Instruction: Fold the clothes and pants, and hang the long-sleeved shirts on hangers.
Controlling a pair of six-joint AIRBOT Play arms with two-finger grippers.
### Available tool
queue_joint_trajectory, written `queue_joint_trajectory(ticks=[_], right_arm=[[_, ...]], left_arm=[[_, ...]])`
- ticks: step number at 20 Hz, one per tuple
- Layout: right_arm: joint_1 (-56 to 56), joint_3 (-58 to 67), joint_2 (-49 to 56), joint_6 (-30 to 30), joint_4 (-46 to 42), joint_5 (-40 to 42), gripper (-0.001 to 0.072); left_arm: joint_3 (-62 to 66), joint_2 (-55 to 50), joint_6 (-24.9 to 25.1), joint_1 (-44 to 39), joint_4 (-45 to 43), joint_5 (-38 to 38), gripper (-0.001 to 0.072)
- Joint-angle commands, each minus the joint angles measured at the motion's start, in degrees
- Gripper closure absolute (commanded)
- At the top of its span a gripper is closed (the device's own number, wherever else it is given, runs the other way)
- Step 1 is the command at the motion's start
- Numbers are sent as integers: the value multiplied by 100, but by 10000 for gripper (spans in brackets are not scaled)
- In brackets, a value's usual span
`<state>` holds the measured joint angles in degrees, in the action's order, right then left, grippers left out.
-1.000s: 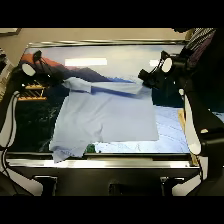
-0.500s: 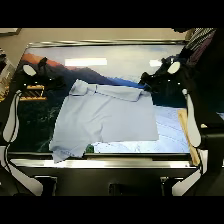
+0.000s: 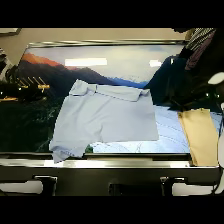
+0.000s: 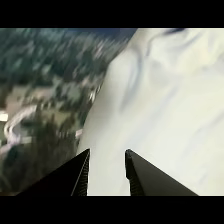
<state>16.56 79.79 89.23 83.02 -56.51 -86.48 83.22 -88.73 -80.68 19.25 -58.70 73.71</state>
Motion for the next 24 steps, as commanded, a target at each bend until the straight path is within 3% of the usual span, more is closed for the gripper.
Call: queue_joint_trajectory(ticks=[1,6,11,19,22,24], right_arm=[[352,-1624,-693,-595,-42,-28,170],[348,-2605,-780,-890,-238,352,171],[348,-3082,-780,-1141,-236,717,171],[348,-3762,-774,-1272,487,1440,177],[348,-4050,-774,-1408,647,1526,302],[348,-4063,-776,-1558,907,1635,485]], left_arm=[[-1663,984,79,538,72,-173,428],[-2745,1539,146,863,70,-260,428],[-2789,1556,232,863,70,-267,428],[-2789,1556,422,883,68,-334,428],[-2798,1556,437,944,68,-457,428],[-2951,1569,634,964,66,-424,428]])
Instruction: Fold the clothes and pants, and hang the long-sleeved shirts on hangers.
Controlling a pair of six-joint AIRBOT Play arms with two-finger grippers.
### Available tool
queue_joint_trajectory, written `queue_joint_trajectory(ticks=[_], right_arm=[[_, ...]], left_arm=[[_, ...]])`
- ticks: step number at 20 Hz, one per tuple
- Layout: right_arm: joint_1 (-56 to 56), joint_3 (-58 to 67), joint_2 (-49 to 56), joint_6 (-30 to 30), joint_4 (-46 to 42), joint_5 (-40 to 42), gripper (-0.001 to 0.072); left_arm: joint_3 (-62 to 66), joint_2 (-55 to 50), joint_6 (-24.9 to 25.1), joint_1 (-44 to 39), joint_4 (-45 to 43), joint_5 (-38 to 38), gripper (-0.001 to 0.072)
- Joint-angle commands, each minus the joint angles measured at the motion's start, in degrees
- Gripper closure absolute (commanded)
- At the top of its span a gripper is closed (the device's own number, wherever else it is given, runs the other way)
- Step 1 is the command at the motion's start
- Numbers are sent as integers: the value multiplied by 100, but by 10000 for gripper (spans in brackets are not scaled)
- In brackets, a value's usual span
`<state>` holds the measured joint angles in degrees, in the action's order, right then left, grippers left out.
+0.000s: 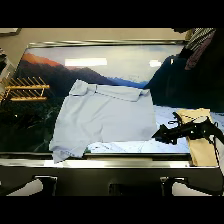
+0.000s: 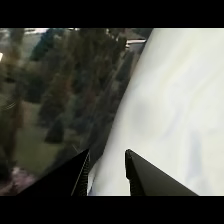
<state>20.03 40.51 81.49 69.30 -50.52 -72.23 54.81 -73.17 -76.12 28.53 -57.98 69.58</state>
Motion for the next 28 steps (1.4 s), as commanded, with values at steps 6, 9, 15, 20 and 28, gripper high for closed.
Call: queue_joint_trajectory(ticks=[6,9,15,20,28], right_arm=[[0,-136,-9,-354,855,306,675],[0,-136,-7,-356,855,195,675],[0,-136,-9,-354,852,57,675],[0,-136,-9,-378,857,-33,675],[-2,-136,-828,-654,1246,-87,677]], left_arm=[[-1779,667,570,131,-2,-452,427],[-2538,1080,704,358,42,-424,244],[-3147,1270,903,459,426,-476,242],[-3154,1207,1040,444,935,-697,285],[-2876,1222,1233,422,1602,-664,686]])
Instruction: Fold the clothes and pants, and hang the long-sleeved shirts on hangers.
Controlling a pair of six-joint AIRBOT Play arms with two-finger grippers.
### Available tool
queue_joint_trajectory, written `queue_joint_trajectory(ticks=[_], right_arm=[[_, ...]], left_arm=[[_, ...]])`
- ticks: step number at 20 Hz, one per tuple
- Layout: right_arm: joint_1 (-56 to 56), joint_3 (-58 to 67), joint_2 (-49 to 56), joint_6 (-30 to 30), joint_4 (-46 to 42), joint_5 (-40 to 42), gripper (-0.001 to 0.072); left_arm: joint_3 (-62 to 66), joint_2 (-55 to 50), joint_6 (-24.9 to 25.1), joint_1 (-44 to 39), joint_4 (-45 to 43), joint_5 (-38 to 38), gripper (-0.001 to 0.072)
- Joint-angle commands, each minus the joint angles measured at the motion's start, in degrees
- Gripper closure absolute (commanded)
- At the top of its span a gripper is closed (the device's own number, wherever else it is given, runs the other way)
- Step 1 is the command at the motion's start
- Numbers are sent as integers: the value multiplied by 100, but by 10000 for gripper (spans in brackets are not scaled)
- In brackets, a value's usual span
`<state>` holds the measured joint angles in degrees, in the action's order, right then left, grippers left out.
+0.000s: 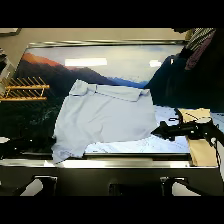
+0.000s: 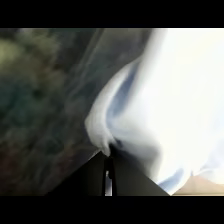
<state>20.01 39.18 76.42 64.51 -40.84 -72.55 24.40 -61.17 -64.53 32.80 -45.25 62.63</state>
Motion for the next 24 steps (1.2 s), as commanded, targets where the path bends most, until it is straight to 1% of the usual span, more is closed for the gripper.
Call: queue_joint_trajectory(ticks=[1,3,5,7,9,11,15,17,21,23,24], right_arm=[[-68,13,-455,-262,452,-52,677],[-468,210,-713,-367,584,85,677],[-938,734,-898,-142,590,363,677],[-1235,1486,-1150,103,564,680,678],[-1290,2420,-1475,391,560,804,678],[-1290,3329,-1847,658,339,772,678],[-1290,4942,-2863,1497,-505,426,678],[-1290,5504,-3467,2046,-927,452,678],[-1290,6054,-4232,3268,-2175,887,678],[-1290,6118,-4260,3711,-2538,975,678],[-1290,6116,-4199,3783,-2573,916,678]], left_arm=[[361,22,74,-4,413,118,686],[898,24,114,-22,632,393,687],[1707,57,44,-153,647,629,687],[2712,149,-175,-291,601,745,687],[3814,286,-535,-337,531,837,687],[4913,474,-977,-323,343,931,688],[6688,1075,-2135,-321,-636,1005,687],[7202,1464,-2780,-321,-1220,1003,687],[7423,2221,-3661,-323,-2074,1023,687],[7423,2428,-3711,-323,-2339,1045,687],[7423,2472,-3711,-323,-2446,1067,687]])
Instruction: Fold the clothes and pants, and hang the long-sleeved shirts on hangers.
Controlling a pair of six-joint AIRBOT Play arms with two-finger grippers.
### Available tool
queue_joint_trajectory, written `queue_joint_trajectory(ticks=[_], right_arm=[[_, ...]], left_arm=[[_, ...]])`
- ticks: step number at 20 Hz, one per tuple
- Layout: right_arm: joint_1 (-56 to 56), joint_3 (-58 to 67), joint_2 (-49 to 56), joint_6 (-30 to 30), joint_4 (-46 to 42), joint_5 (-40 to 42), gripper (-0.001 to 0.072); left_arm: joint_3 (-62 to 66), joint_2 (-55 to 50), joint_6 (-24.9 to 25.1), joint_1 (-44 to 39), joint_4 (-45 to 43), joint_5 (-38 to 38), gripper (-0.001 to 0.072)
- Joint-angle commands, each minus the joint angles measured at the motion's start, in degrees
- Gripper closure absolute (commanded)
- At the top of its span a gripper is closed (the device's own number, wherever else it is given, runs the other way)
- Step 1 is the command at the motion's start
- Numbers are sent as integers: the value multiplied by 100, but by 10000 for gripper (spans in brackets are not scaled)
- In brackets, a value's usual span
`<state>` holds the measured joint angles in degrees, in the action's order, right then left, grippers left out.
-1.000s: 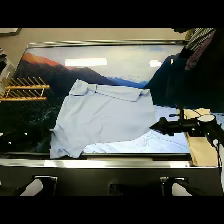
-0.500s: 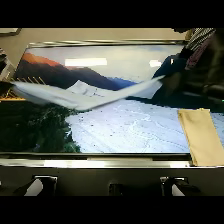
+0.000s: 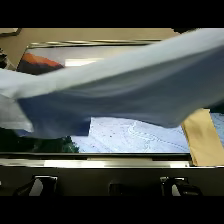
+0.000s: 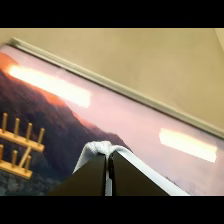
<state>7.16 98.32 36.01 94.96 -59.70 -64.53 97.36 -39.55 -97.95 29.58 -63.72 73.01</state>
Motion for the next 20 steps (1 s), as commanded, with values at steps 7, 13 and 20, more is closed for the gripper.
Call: queue_joint_trajectory(ticks=[7,13,20], right_arm=[[-4,201,1690,927,-741,-1270,677],[-70,201,4472,227,-719,-1237,677],[-170,203,6380,70,-702,791,678]], left_arm=[[28,-890,636,-20,122,846,687],[-409,-3884,1189,-1440,-142,-168,688],[686,-6784,1150,-2186,-188,-2006,688]])
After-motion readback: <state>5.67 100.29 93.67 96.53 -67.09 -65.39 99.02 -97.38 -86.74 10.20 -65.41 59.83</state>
